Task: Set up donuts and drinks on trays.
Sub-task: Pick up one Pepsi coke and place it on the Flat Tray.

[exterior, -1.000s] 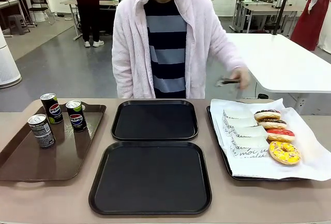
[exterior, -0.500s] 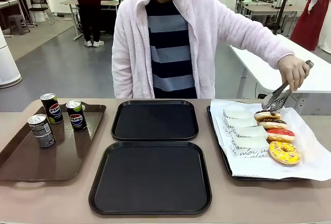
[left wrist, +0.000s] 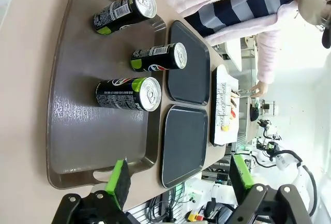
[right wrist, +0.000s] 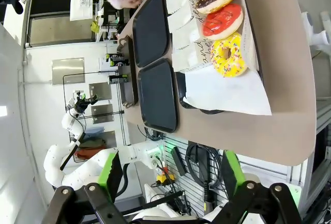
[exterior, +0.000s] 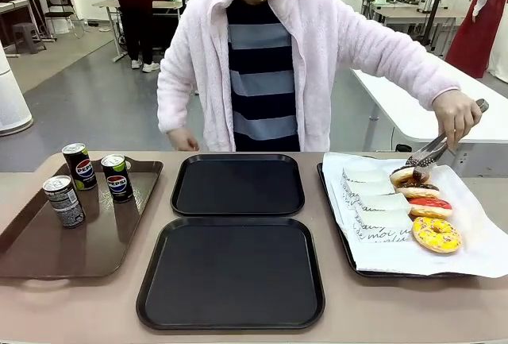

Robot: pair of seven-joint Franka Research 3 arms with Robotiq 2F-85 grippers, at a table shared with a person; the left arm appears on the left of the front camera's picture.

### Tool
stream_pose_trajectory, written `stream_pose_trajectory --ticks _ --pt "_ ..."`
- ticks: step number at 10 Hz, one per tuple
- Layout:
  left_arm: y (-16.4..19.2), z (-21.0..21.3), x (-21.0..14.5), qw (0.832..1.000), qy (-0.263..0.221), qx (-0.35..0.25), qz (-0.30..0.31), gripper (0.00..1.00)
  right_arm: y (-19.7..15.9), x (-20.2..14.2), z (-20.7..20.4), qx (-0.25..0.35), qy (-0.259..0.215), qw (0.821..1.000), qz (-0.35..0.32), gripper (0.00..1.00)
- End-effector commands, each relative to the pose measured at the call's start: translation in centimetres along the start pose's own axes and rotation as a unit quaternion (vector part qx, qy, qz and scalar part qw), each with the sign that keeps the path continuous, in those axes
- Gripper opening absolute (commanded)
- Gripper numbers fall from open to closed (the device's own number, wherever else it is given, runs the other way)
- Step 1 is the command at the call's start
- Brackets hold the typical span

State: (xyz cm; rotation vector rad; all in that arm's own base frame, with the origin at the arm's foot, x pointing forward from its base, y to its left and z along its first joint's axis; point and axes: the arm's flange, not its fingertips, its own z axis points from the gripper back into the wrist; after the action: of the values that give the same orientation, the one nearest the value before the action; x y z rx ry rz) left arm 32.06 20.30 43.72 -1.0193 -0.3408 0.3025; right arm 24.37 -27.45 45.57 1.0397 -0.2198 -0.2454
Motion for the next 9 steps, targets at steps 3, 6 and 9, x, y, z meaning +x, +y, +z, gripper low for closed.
stream_pose_trajectory --ticks 3,6,9 --pt "-2.3 -0.4 -0.5 0.998 0.019 0.055 -0.031 1.00 0.0 0.1 0.2 0.011 -0.003 1.000 0.006 1.00" --pt "-9.5 -2.7 0.1 0.972 0.056 0.199 -0.107 1.00 0.0 0.1 0.2 0.011 -0.003 1.000 0.006 1.00" --pt "-12.1 -9.0 1.9 0.933 0.071 0.334 -0.113 1.00 0.0 0.1 0.2 0.011 -0.003 1.000 0.006 1.00"
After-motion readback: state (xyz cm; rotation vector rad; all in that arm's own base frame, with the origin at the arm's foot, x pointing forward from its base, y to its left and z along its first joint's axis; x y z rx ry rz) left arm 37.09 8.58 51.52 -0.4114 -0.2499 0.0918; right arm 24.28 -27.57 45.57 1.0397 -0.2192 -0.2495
